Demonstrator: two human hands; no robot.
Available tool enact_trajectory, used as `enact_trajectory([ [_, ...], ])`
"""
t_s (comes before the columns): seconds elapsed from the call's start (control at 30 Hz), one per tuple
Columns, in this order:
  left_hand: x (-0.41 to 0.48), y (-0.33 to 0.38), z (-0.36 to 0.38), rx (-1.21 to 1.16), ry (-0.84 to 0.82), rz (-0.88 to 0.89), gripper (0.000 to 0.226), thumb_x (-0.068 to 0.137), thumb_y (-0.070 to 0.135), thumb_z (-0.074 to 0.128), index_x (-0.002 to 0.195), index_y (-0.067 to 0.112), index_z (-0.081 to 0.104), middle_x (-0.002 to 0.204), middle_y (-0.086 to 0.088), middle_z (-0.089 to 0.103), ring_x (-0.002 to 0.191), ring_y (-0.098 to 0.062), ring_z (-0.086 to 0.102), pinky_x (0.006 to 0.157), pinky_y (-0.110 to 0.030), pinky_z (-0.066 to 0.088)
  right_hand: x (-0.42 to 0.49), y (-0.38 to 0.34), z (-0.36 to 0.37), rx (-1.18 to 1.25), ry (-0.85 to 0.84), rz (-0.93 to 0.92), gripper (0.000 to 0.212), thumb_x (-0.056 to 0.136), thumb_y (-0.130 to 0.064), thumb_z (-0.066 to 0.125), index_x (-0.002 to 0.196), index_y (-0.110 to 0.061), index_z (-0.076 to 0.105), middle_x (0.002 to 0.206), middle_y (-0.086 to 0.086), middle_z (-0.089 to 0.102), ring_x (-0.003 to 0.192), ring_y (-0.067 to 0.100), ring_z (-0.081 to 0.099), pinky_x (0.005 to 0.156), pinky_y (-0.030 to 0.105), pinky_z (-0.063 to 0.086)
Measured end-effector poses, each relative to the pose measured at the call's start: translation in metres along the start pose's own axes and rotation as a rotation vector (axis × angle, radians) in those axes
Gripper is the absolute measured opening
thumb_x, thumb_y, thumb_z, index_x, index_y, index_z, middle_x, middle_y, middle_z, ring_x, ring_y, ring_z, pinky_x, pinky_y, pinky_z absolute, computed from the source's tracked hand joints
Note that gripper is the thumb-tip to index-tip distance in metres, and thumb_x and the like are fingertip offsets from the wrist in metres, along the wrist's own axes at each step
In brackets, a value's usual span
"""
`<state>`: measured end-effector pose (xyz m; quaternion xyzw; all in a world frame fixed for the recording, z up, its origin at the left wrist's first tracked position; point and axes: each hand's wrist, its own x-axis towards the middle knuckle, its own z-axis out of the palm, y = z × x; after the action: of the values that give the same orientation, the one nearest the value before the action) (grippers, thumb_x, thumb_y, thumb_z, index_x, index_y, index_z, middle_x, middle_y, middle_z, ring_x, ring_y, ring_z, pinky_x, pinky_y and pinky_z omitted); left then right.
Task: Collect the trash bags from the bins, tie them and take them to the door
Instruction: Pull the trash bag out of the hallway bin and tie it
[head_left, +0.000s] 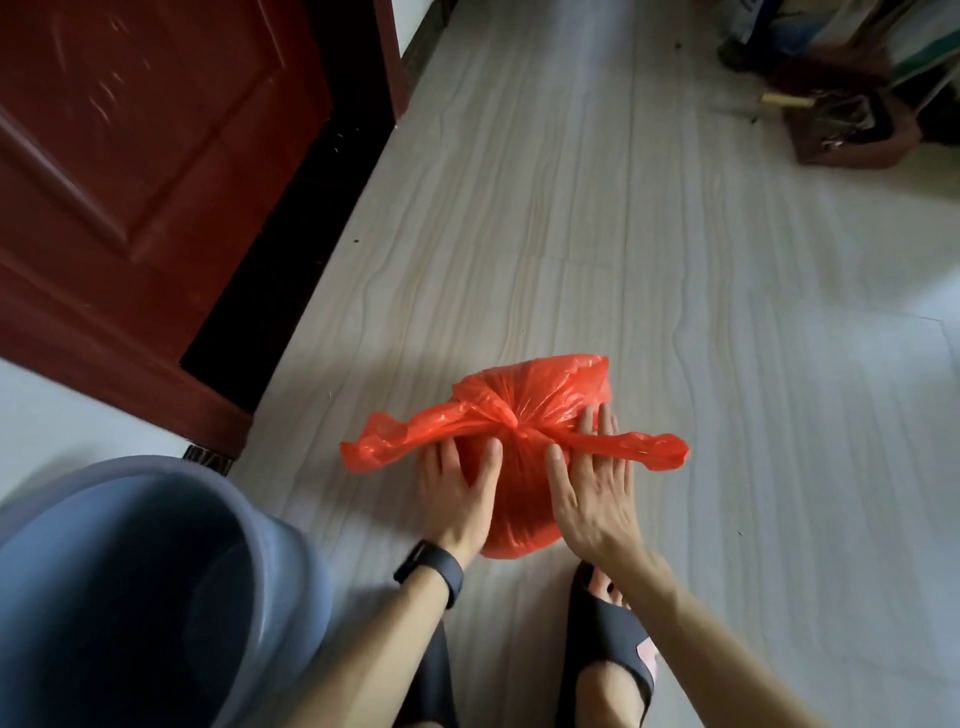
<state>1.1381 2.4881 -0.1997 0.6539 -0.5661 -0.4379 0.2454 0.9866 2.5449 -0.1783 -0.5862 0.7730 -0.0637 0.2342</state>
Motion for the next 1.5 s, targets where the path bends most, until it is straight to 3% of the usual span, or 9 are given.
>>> enact_trajectory([
  [0.07,0.019,0.013,-0.003,0.083,-0.004,0.017,0.074,0.097,0.065,0.019,0.146,0.014,0.042,0.149,-0.017,0.04,0.137,-0.035,0.034,0.116,-0.046,0.023,0.003,-0.003,-0.007,-0.056,-0.013,-0.064,0.099,0.084,-0.059,-0.03,0.157,-0.013,0.019,0.163,0.016,0.022,0.15,0.034,0.018,0.121,0.044,0.007],
  [0.2,0.043,0.036,0.005,0.064,0.107,0.253,0.053,0.101,0.044,0.027,0.107,0.005,0.062,0.117,-0.017,0.063,0.112,-0.036,0.056,0.098,-0.047,0.042,0.02,-0.015,-0.008,0.326,0.405,-0.188,0.048,0.105,-0.032,0.033,0.143,-0.006,0.046,0.151,0.015,0.045,0.143,0.035,0.037,0.118,0.042,0.028],
  [0.33,0.053,0.05,0.009,0.038,0.13,0.389,0.043,0.098,0.043,0.034,0.097,0.011,0.063,0.104,-0.008,0.067,0.1,-0.028,0.06,0.09,-0.04,0.046,0.044,-0.016,-0.013,0.262,0.558,-0.153,0.018,0.099,-0.016,0.048,0.09,-0.013,0.063,0.096,0.004,0.064,0.089,0.029,0.053,0.079,0.04,0.045],
  [0.5,0.067,0.054,0.012,-0.016,0.131,0.301,0.036,0.098,0.043,0.039,0.09,0.016,0.061,0.084,-0.002,0.069,0.081,-0.023,0.062,0.073,-0.033,0.045,0.065,-0.032,-0.029,0.759,0.434,0.072,0.029,0.101,-0.021,0.051,0.072,-0.017,0.046,0.059,-0.015,0.055,0.056,0.005,0.046,0.057,0.03,0.038],
  [0.6,0.066,0.057,0.01,-0.134,0.082,0.259,0.037,0.097,0.042,0.041,0.083,0.013,0.059,0.075,0.001,0.065,0.074,-0.019,0.059,0.075,-0.039,0.046,0.066,-0.036,-0.029,0.923,0.379,0.068,0.031,0.102,-0.02,0.05,0.071,-0.02,0.048,0.061,-0.014,0.064,0.055,0.003,0.055,0.059,0.029,0.046],
  [0.87,0.053,0.052,0.016,-0.652,-0.058,-0.035,0.025,0.1,0.031,0.049,0.091,0.018,0.068,0.08,-0.003,0.071,0.082,-0.019,0.065,0.088,-0.043,0.051,0.09,-0.03,-0.045,0.84,0.171,0.255,0.028,0.099,-0.027,0.051,0.081,-0.013,0.067,0.069,-0.004,0.072,0.06,0.012,0.064,0.064,0.032,0.053],
  [1.07,0.065,0.048,0.002,-0.052,-0.072,0.392,0.042,0.095,0.048,0.038,0.093,0.014,0.062,0.089,-0.002,0.069,0.084,-0.019,0.063,0.078,-0.035,0.048,0.105,-0.032,-0.069,0.92,-0.089,0.333,0.024,0.094,-0.015,0.06,0.074,-0.008,0.072,0.059,0.002,0.066,0.038,0.004,0.052,0.039,0.015,0.04],
  [1.3,0.087,0.063,-0.012,0.269,-0.114,0.673,0.023,0.099,0.014,0.052,0.079,0.003,0.051,0.077,-0.017,0.062,0.077,-0.024,0.047,0.059,-0.023,0.019,0.098,-0.026,-0.064,1.075,-0.124,0.238,0.027,0.088,-0.002,0.058,0.068,-0.014,0.073,0.063,0.007,0.066,0.063,0.017,0.058,0.06,0.025,0.047],
  [1.5,0.096,0.06,-0.015,0.458,-0.106,0.726,0.023,0.1,0.023,0.048,0.082,0.009,0.049,0.08,-0.012,0.062,0.076,-0.035,0.057,0.055,-0.032,0.029,0.088,-0.024,-0.052,0.986,0.0,0.146,0.008,0.088,-0.007,0.066,0.095,-0.003,0.069,0.081,0.01,0.076,0.07,0.013,0.069,0.07,0.03,0.056],
])
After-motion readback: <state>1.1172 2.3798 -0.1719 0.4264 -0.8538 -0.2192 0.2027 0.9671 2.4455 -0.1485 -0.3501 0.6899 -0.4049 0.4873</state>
